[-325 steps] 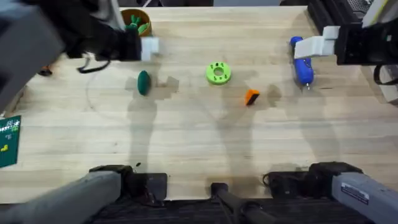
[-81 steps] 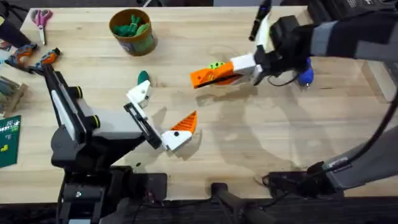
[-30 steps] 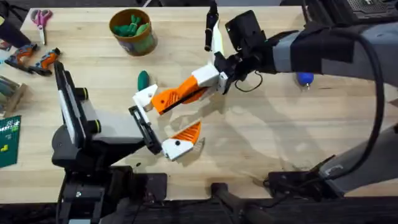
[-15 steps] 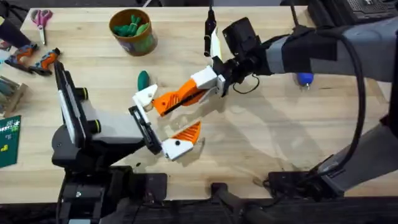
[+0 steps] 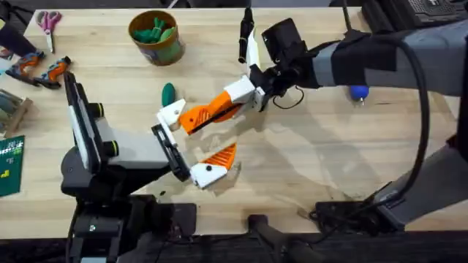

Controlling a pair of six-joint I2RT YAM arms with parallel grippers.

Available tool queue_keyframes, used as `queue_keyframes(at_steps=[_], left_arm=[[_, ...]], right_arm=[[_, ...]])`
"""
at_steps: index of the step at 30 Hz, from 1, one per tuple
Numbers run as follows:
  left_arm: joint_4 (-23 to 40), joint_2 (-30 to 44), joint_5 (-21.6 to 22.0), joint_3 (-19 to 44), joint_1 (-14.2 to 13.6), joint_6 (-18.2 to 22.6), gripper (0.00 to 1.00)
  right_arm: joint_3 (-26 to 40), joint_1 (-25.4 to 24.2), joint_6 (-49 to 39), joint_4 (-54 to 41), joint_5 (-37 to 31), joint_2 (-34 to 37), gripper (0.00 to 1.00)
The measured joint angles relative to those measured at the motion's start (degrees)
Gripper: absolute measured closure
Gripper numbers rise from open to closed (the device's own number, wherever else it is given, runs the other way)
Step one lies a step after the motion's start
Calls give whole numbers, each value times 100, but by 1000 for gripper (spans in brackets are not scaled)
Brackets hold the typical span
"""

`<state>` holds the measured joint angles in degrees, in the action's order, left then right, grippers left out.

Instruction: Pick up the gripper from the table and insert it into the empty holder that is missing its gripper. Then pick up a screw, insert it into the mounting hole, and use the screwdriver to tighten it. Finally, clean up the table by picking up the vegetable and placing it into the bucket.

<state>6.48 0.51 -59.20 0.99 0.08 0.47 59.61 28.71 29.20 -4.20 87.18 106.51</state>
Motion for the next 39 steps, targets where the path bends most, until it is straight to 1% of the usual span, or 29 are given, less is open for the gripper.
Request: queue_keyframes(at_steps=[6,22,31,39], left_arm=[[-2,0,2,0,0,0,16],[0,2,-2,0,0,17,15],[-4,0,54,0,5,43,15],[-2,2,46,0,7,35,15]], right_arm=[[0,0,139,243,9,1,990],[0,0,370,296,-37,-1,990],[-2,28,966,982,-149,1,990],[0,138,1345,1066,-302,-1,991]])
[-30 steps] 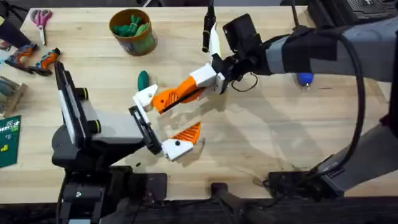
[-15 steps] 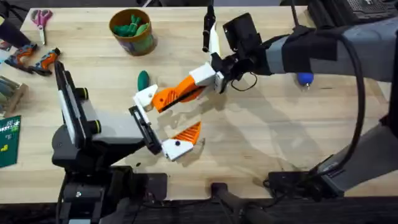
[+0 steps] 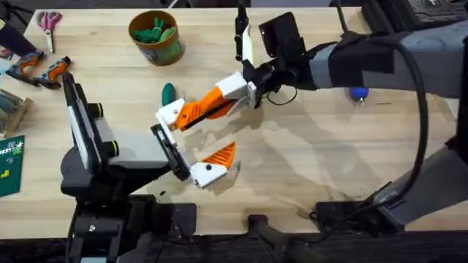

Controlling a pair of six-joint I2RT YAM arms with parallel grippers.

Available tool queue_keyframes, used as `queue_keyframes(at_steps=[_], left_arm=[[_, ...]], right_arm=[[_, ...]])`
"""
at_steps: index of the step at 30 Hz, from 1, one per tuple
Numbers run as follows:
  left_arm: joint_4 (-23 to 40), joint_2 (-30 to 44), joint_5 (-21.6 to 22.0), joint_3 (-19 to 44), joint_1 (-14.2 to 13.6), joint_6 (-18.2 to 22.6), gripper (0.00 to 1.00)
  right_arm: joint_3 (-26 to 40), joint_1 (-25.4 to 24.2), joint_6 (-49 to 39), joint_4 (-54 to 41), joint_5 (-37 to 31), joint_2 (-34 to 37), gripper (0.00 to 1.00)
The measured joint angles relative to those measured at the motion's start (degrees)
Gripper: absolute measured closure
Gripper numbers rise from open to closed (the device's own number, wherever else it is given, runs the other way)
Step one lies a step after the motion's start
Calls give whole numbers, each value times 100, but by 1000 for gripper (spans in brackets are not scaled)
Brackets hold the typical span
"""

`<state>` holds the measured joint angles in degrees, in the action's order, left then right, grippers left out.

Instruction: Pick up the gripper from the table and insert it into the empty holder that is missing its gripper. Then pick up a screw, insert it into the mounting hole, and use the screwdriver to tighten it. Finally, clean up the table by picking up the vegetable and placing it into the bucket.

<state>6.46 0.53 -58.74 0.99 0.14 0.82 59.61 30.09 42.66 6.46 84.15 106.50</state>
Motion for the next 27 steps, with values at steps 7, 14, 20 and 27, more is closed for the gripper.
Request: queue_keyframes(at_steps=[7,14,20,27], left_arm=[[0,-2,7,0,0,-19,15],[4,0,24,0,0,-88,15],[11,15,21,0,4,-155,15],[-4,15,140,0,22,-170,15]], right_arm=[[0,18,58,186,-127,0,991],[0,101,68,280,-360,0,992],[13,207,107,374,-558,-5,992],[17,245,324,772,-767,-5,992]])
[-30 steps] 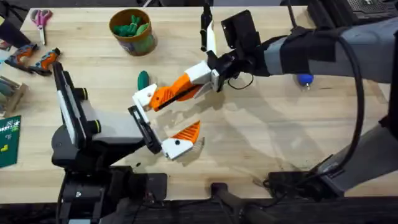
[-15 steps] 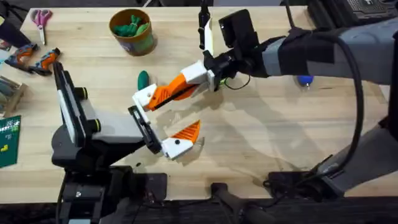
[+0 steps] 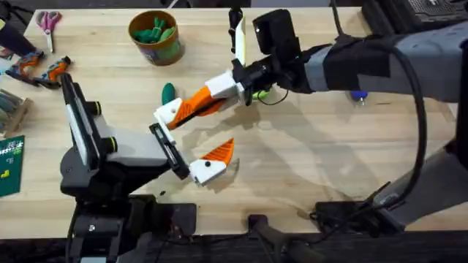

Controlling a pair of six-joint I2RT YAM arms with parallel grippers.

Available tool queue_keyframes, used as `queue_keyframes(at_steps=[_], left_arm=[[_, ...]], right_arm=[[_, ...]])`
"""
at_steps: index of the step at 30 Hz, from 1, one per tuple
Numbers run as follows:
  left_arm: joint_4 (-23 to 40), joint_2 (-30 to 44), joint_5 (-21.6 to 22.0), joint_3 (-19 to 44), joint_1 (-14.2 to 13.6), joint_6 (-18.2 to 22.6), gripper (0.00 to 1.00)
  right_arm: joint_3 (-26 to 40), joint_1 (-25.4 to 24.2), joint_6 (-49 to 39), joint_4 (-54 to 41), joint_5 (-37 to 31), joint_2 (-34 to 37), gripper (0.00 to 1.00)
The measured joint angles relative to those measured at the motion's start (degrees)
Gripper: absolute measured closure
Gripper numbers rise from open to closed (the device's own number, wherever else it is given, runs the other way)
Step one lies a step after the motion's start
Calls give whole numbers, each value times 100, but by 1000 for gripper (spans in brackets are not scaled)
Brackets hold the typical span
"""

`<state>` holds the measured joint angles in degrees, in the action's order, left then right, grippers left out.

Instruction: Pick up the gripper from the table and insert it into the empty holder that is missing its gripper. Then pick up a screw, insert it into the mounting hole, and use the screwdriver to tighten it. Finally, clean up the table by picking up the vegetable and placing it into the bucket.

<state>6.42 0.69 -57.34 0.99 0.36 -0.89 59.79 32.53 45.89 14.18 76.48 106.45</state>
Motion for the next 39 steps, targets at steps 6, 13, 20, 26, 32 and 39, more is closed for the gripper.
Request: queue_keyframes(at_steps=[6,13,20,26,32,39], left_arm=[[0,0,21,0,7,-7,15],[0,0,41,0,17,-52,15],[-9,0,105,0,33,-68,15],[-11,0,122,0,33,-70,15],[-11,0,120,0,33,-68,15],[-11,0,109,0,33,-66,15]], right_arm=[[0,20,124,98,-146,0,992],[0,33,188,115,-207,-2,993],[0,88,219,126,-364,-60,993],[0,94,236,126,-402,-72,993],[0,92,236,126,-391,-72,993],[0,85,238,124,-358,-72,992]])
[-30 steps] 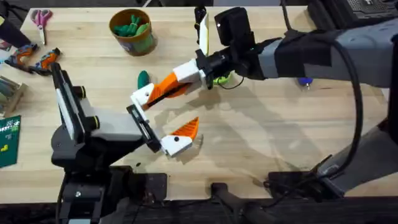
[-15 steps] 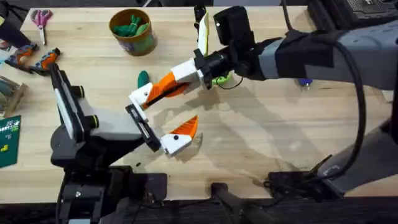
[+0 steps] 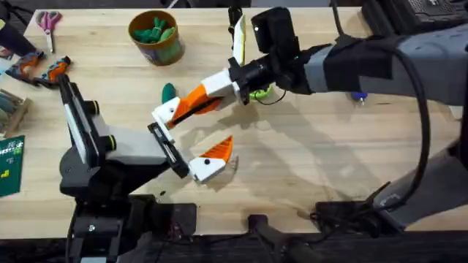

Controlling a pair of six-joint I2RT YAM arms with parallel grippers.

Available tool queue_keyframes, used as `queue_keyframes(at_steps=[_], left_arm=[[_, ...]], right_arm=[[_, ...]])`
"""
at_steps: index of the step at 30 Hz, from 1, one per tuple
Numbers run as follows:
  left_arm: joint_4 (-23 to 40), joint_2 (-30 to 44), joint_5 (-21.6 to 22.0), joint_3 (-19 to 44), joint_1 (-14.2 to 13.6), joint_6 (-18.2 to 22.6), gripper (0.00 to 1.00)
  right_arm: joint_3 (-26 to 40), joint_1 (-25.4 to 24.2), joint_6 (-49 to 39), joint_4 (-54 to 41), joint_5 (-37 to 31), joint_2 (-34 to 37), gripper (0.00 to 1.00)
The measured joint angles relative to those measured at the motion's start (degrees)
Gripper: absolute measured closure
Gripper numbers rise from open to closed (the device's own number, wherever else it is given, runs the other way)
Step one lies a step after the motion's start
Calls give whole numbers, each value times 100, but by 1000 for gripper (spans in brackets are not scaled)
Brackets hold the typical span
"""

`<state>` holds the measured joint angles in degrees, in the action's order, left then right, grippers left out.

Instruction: Pick up the gripper from the table and insert it into the empty holder that is missing its gripper. Then pick up a screw, insert it into the mounting hole, and use the screwdriver to tighten it. Finally, clean up the table by picking up the vegetable and placing it into the bucket.

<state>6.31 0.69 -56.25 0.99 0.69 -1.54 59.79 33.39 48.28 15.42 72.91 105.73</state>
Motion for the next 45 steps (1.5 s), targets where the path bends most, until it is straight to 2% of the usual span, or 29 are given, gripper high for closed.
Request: queue_keyframes(at_steps=[4,11,17,25,26,27,28,34,41,43,45], left_arm=[[-4,0,9,0,0,24,15],[8,-2,-157,0,-24,106,15],[13,-2,-240,0,-46,178,15],[16,-2,-280,0,-46,181,16],[16,0,-282,0,-46,184,15],[17,-2,-287,0,-46,185,15],[17,0,-291,0,-46,194,15],[17,-2,-293,0,-46,197,16],[17,-2,-295,0,-46,199,15],[17,-1,-295,0,-46,198,15],[17,-2,-295,0,-46,199,15]], right_arm=[[0,0,16,-22,-26,2,855],[0,19,16,-39,-96,2,732],[0,-12,16,-47,-106,4,562],[0,-319,13,83,74,4,464],[0,-374,11,76,86,4,417],[0,-442,-42,84,92,3,318],[0,-513,-88,87,91,4,290],[0,-1011,-678,24,34,4,271],[14,-1647,-1485,-231,-495,4,264],[110,-1780,-1767,-614,-700,4,262],[352,-1876,-2185,-1383,-1024,5,254]])
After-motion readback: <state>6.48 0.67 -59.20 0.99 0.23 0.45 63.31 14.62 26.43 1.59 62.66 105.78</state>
